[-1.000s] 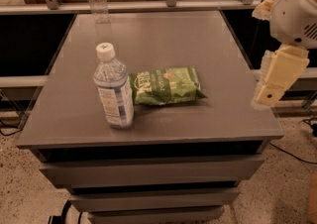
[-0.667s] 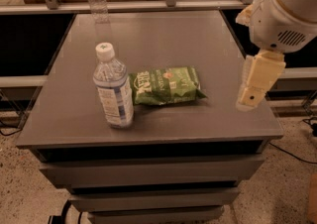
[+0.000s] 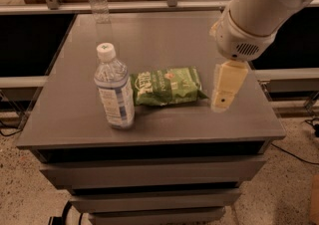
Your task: Move green jalapeno chip bag near water bottle
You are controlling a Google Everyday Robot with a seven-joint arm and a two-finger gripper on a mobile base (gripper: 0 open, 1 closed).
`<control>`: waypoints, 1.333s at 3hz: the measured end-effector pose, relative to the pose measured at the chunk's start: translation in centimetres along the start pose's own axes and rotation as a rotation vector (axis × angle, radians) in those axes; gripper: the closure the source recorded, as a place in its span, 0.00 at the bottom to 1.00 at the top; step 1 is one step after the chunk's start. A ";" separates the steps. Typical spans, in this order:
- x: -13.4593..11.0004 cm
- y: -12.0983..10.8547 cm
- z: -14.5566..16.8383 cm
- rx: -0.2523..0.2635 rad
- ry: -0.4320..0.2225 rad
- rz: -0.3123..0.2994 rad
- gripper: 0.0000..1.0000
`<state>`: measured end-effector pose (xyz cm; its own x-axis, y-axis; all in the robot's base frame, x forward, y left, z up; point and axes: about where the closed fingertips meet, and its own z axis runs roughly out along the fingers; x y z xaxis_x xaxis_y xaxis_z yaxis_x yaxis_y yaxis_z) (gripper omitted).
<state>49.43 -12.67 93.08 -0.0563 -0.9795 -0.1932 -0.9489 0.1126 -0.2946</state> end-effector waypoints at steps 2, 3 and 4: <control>-1.7 -0.4 5.9 -0.016 -0.002 -0.036 0.00; -2.3 -0.3 8.8 -0.021 -0.018 -0.041 0.00; -3.1 -0.4 10.9 -0.035 -0.041 -0.043 0.16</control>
Offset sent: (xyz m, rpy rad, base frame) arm 0.0393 0.0411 -0.0867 0.0034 0.0084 0.0519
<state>53.40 -7.87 83.62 -0.0030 -0.9755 -0.2199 -0.9605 0.0641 -0.2709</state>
